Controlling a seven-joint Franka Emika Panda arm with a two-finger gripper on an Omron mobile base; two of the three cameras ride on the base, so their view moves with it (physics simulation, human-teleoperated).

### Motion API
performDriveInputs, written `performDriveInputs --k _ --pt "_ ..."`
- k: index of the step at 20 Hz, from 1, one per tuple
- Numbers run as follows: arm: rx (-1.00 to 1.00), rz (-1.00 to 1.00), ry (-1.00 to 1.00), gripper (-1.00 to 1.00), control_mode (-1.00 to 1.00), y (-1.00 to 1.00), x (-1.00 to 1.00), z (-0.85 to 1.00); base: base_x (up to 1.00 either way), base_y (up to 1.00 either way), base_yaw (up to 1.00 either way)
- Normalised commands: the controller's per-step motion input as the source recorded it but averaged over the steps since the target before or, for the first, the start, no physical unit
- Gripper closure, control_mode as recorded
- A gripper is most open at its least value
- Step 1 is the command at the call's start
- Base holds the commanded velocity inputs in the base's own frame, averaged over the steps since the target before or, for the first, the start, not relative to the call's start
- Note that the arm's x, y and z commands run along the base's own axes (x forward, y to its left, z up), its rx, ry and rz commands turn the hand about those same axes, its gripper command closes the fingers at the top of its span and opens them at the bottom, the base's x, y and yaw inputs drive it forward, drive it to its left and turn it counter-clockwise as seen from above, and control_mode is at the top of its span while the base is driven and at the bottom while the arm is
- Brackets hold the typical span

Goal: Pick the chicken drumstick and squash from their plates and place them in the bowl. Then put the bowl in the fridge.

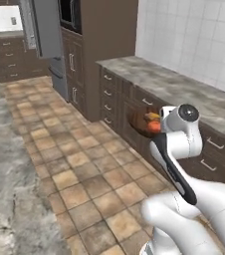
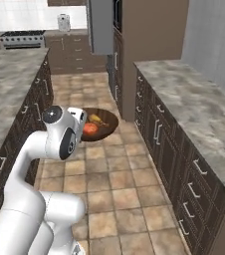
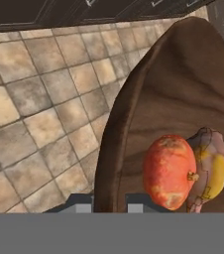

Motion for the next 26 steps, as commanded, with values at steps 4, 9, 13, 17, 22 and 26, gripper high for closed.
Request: performDriveInputs --k 4,9,13,17,22,26 --pt "0.0 0.0 0.0 1.0 1.0 0.0 0.0 0.0 0.71 -0.15 0.31" --pt "0.0 0.0 0.0 1.0 1.0 0.0 0.0 0.0 0.72 -0.07 0.39" --pt "0.0 0.0 0.0 1.0 1.0 0.0 0.0 0.0 0.78 -0.05 0.34" --pt "0.0 0.0 0.0 1.0 1.0 0.0 0.0 0.0 0.83 -0.05 0.25" --pt "0.0 0.0 0.0 1.0 1.0 0.0 0.0 0.0 0.86 -0.08 0.18" --pt "0.0 0.0 0.0 1.0 1.0 0.0 0.0 0.0 0.89 -0.1 0.08"
